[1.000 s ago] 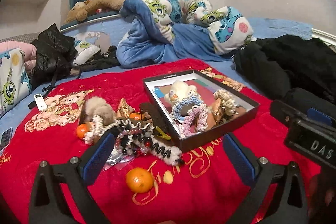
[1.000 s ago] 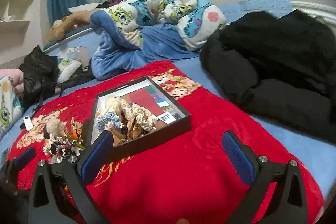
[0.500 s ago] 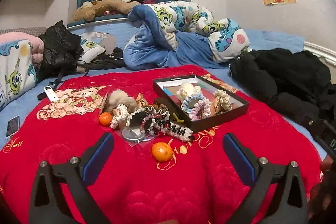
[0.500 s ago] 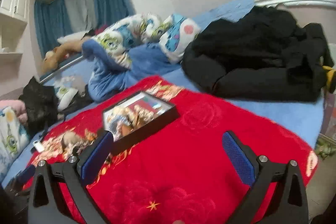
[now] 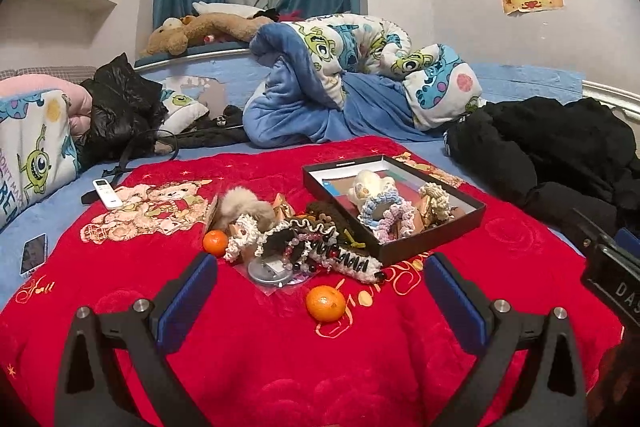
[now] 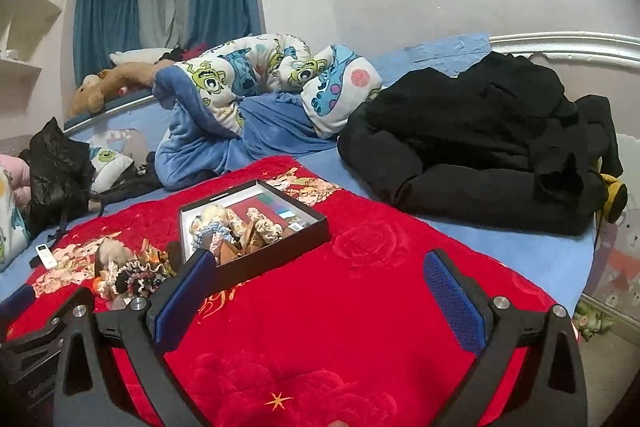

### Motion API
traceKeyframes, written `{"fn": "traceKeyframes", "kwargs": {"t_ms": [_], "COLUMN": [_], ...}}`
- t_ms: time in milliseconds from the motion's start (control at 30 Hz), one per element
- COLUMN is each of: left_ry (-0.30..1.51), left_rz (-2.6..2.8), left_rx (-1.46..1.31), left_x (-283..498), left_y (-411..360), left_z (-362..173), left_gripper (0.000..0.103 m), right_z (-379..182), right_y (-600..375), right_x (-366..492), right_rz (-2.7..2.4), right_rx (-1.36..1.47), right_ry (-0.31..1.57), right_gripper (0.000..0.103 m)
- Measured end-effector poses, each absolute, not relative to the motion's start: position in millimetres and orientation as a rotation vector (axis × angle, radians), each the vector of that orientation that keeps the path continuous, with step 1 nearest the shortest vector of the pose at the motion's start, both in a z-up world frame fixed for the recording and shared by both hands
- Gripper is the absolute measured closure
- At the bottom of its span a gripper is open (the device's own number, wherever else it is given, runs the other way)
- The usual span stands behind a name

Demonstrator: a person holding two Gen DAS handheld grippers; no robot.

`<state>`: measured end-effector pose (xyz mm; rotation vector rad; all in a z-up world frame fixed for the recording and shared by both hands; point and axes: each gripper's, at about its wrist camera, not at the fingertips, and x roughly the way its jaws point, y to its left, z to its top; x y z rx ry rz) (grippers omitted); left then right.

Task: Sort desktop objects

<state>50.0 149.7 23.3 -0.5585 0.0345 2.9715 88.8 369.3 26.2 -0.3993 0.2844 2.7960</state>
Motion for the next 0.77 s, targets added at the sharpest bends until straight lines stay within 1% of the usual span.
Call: {"fn": "traceKeyframes", "kwargs": {"t_ms": [333,567,767], "left_ry": [0.031,-0.015,-0.002], "left_rz": [2.952,2.929,2.926], "left_rx": [-0.527,-0.565,-0.571], "left_x": [57,53,53], "left_y": [155,151,152], "left_z": [25,24,22], "left_gripper": [0.000,0.000,0.000], "right_z": [25,24,23], "right_y": [358,347,341], "right_x": [80,75,71], "right_rz": [2.806,2.833,2.836], "right_rx": [-0.459,-0.484,-0.507], "right_ry": [0.192,0.125,0.080], "right_gripper": [0.000,0.000,0.000]}}
